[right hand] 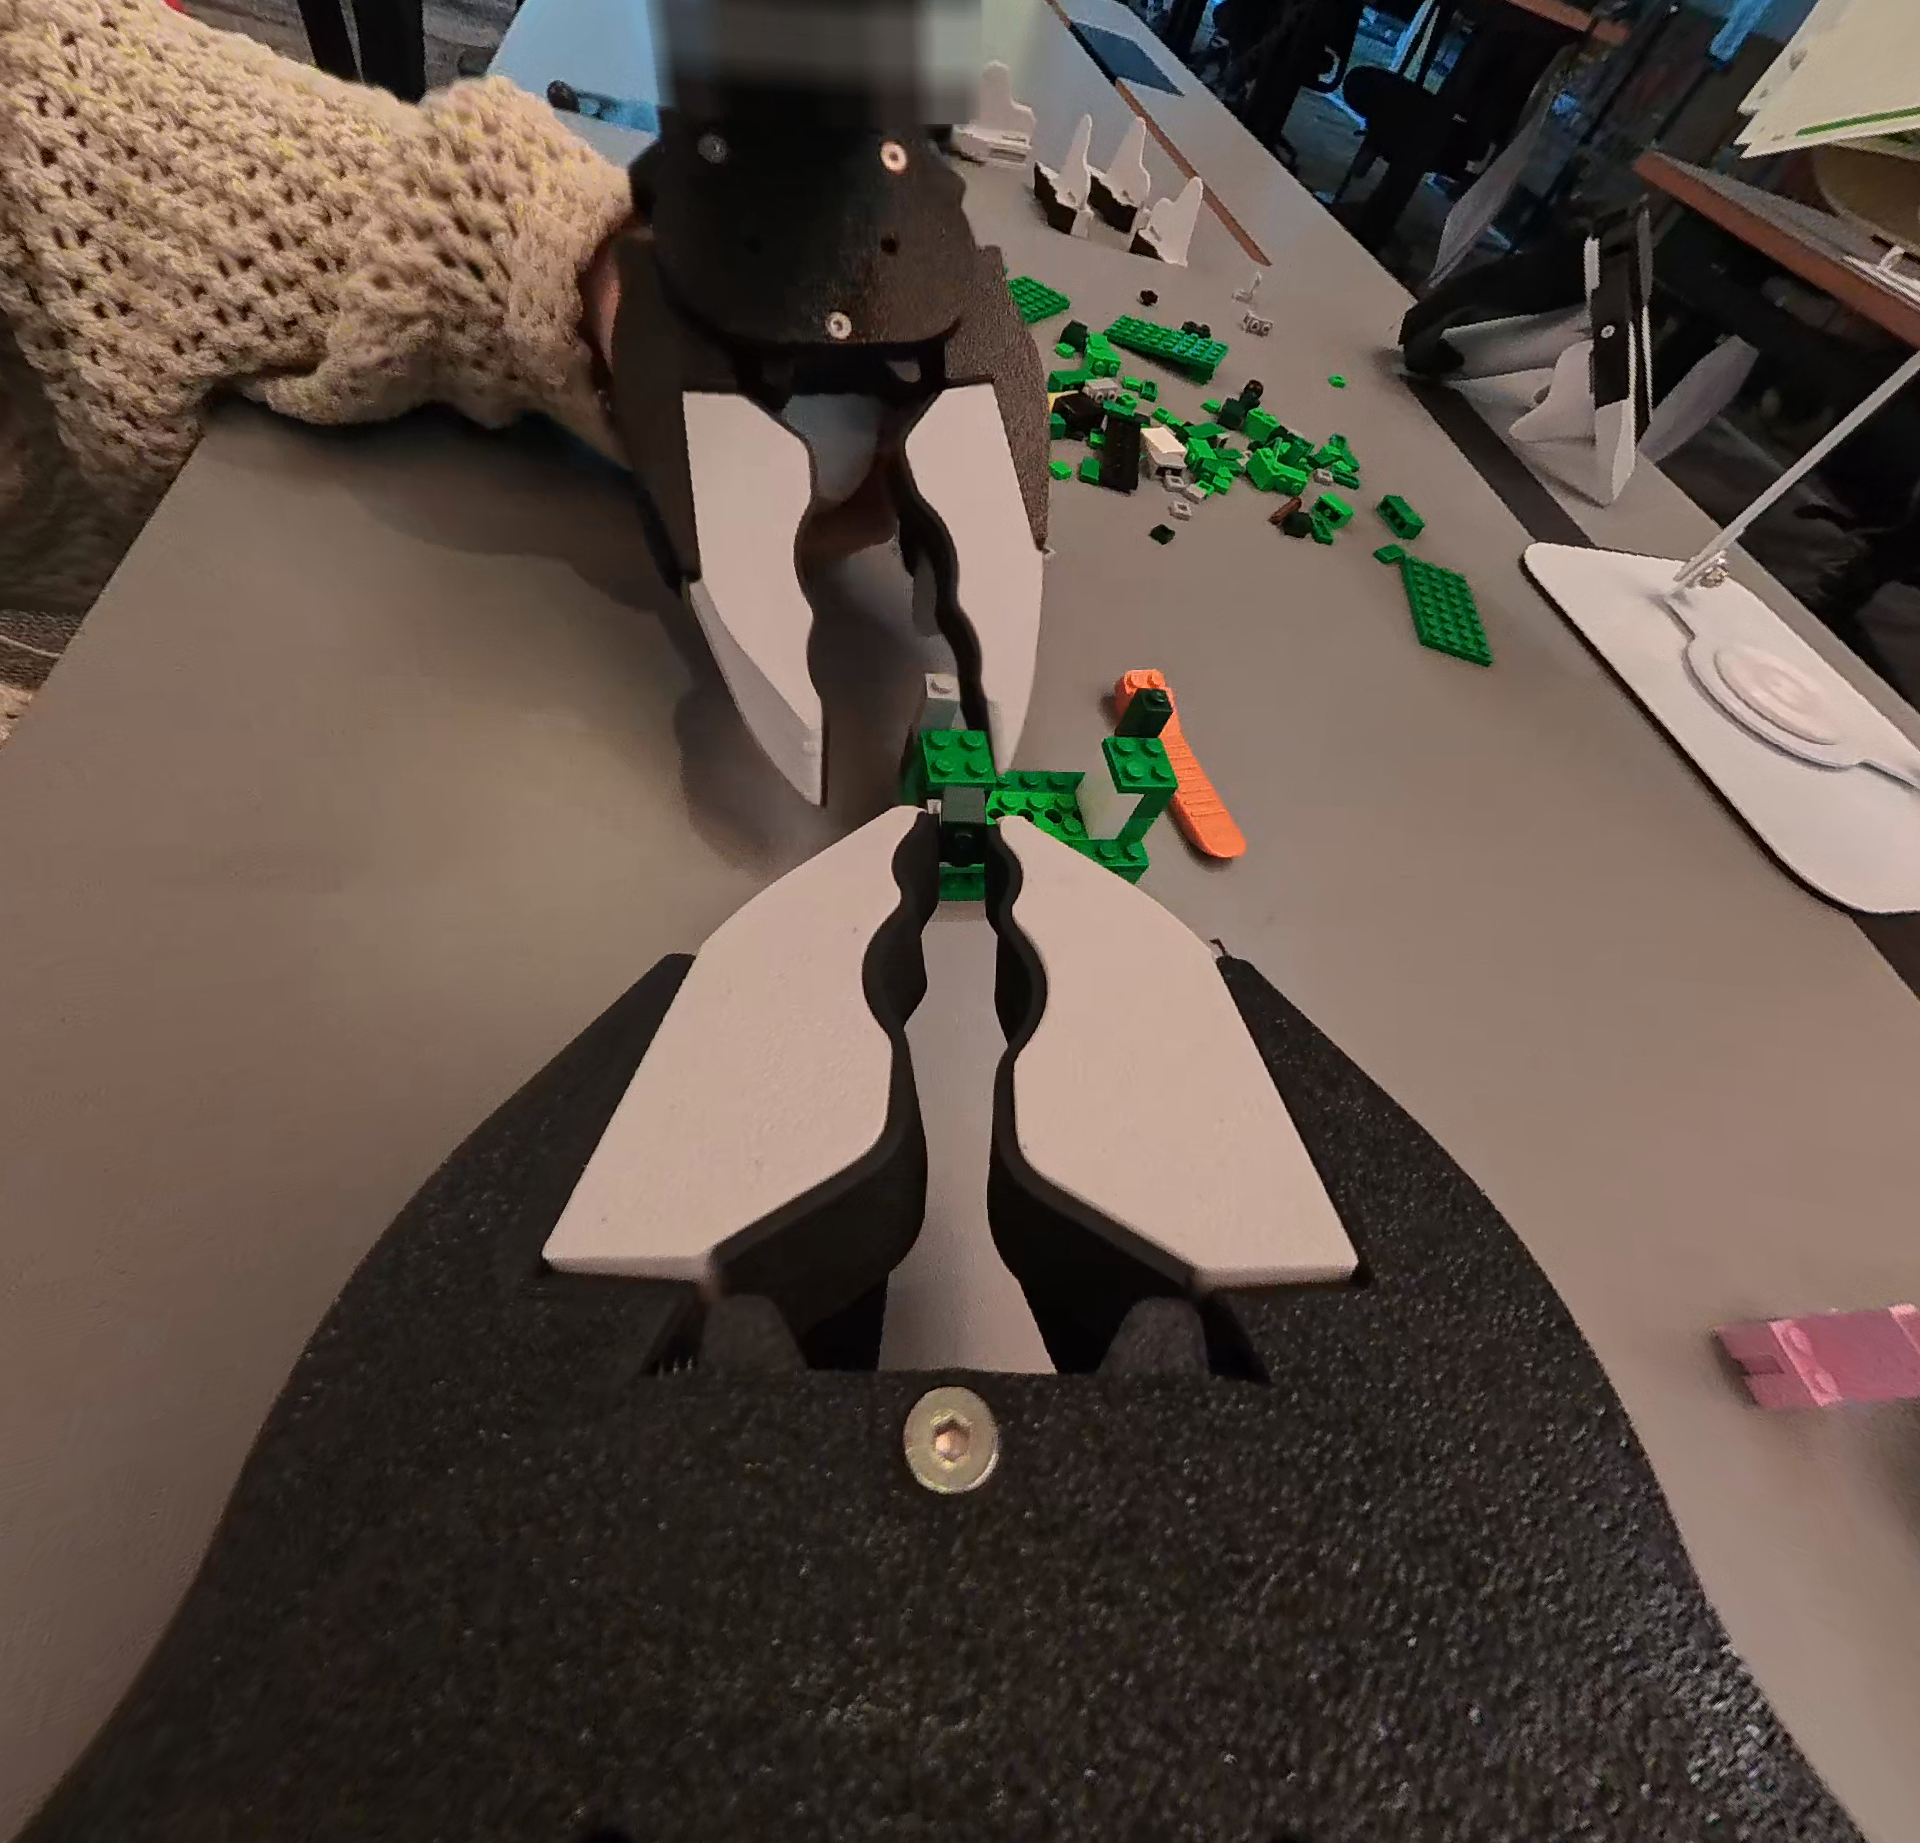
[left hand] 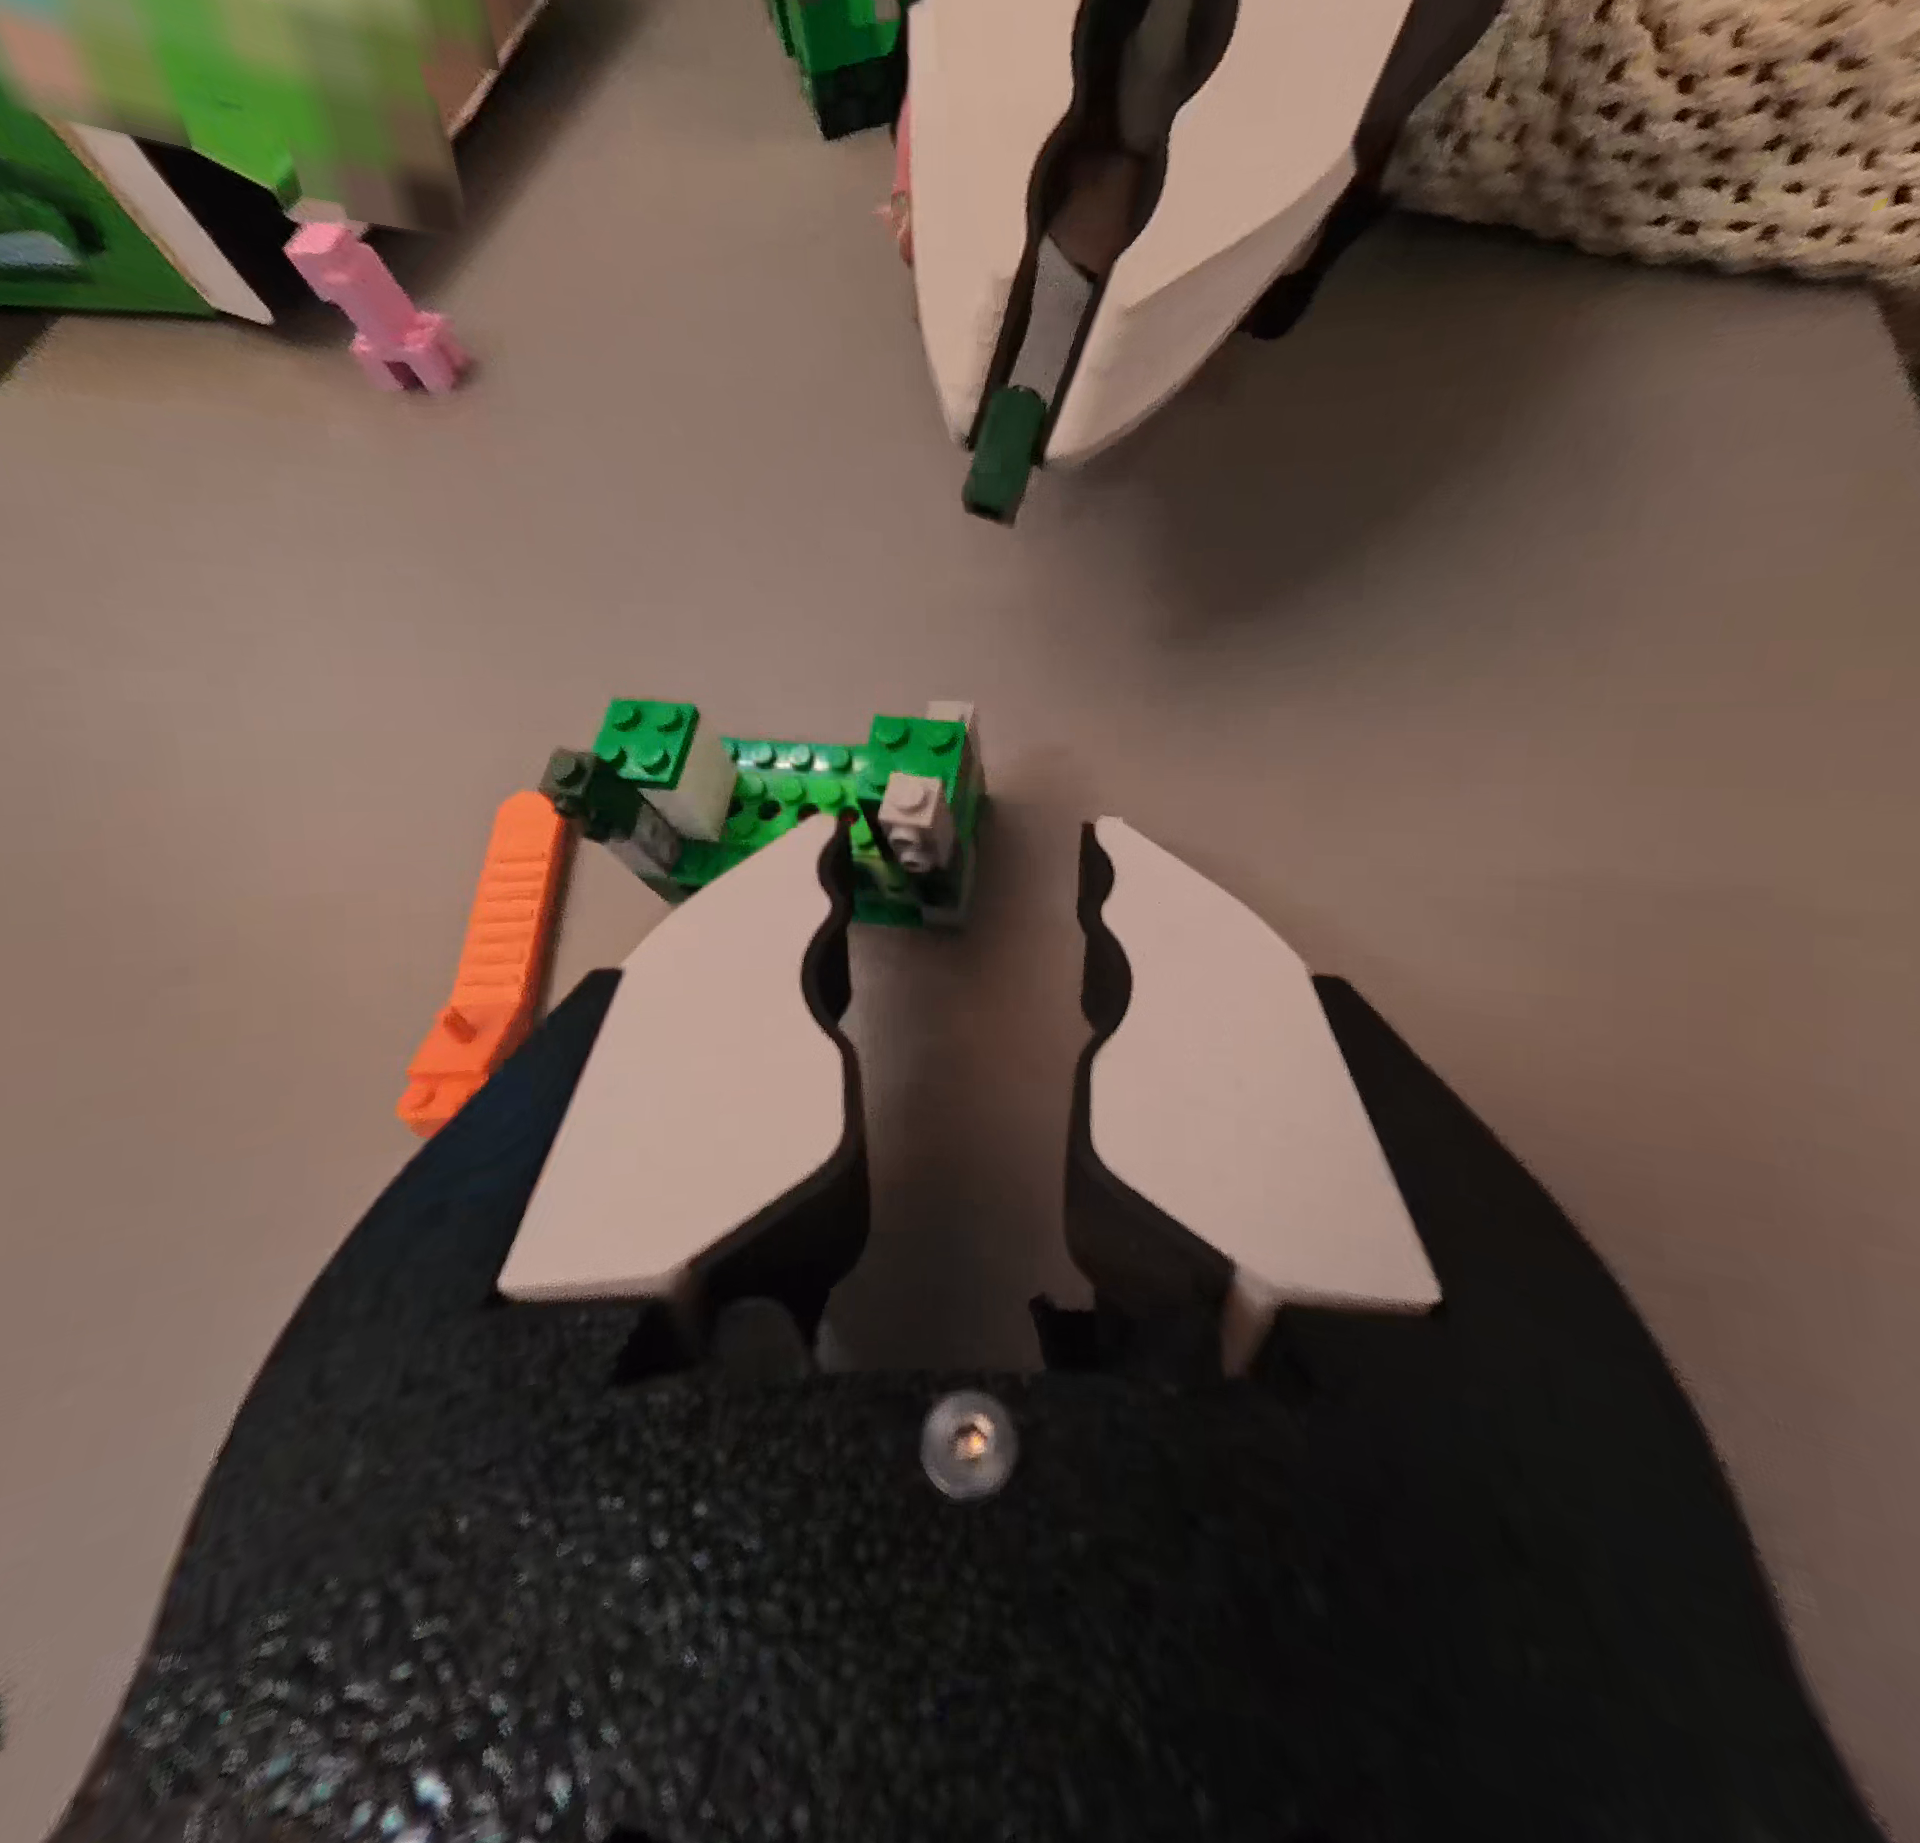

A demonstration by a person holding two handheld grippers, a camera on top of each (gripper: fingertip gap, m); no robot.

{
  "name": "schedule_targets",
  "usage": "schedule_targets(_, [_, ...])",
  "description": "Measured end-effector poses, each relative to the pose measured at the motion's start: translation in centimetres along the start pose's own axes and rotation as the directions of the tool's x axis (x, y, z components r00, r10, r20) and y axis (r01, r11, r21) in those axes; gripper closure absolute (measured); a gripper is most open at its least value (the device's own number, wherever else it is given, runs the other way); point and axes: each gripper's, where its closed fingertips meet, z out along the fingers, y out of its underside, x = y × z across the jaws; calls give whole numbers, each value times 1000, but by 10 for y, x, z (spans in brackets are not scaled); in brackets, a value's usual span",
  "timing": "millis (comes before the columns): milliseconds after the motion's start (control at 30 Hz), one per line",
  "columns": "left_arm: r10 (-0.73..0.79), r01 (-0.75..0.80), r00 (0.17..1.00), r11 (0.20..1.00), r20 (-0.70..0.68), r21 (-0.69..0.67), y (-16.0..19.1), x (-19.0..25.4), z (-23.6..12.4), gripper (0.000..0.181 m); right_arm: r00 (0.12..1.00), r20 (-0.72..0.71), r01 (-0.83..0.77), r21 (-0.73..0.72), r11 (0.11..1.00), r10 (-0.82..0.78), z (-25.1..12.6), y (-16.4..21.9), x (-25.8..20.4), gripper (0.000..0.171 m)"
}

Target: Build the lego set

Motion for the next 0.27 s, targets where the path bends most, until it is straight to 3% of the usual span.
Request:
schedule_targets(33, [15, -15, 1000, 1000, 15, 4, -1, 0, 1, 140, 1000, 0, 0, 0, 1000, 0, 0, 0, 0, 164])
schedule_targets(267, [76, -77, 994, 997, 74, 12, -4, -3, 3, 146, 1000, 6, -7, -5, 1000, 7, 0, 2, 0, 164])
